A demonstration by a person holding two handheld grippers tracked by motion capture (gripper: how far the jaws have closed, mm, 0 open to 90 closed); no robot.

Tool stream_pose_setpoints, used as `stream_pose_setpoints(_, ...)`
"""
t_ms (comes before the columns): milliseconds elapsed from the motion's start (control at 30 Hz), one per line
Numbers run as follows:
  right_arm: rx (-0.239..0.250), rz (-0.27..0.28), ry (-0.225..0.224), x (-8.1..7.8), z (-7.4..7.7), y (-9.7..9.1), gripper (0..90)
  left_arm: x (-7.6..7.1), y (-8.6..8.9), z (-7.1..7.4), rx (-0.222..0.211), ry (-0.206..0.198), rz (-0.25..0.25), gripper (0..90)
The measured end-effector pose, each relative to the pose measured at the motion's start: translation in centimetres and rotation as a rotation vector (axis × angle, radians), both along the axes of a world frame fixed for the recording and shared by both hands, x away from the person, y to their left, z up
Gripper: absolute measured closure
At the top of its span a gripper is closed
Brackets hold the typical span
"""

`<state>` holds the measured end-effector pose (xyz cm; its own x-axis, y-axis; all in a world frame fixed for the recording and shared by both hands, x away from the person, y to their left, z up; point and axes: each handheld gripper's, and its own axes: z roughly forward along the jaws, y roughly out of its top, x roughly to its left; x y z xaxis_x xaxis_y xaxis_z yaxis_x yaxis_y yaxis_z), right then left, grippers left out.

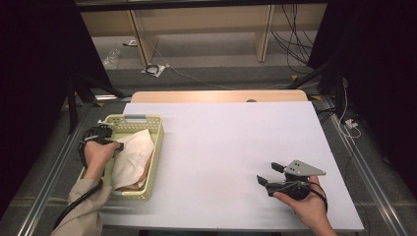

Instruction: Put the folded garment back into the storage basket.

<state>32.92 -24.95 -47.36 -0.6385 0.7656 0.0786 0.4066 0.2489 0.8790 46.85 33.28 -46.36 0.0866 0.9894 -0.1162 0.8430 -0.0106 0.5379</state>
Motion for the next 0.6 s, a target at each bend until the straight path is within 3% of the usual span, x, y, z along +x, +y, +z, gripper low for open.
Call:
stream_pose_setpoints(133, -0.002, 0.001, 0.003, -0.03, 0.00, 0.04, 26.8, 0.18, 0.47, -0.73, 0.011, 0.033, 0.004, 89.4)
stream_pose_setpoints(233, -0.007, -0.001, 0.006, -0.04, 0.03, 0.00, 26.8, 0.37, 0.67, -0.89, 0.007, 0.030, 0.016, 89.4)
stream_pose_setpoints(400, -0.004, 0.001, 0.003, 0.01, -0.04, 0.03, 26.8, 0.63, 0.07, -0.71, 0.072, 0.035, 0.002, 89.4)
stream_pose_setpoints(600, -0.008, 0.000, 0.006, -0.05, 0.04, -0.01, 26.8, 0.85, 0.07, -0.81, 0.077, 0.030, 0.003, 89.1)
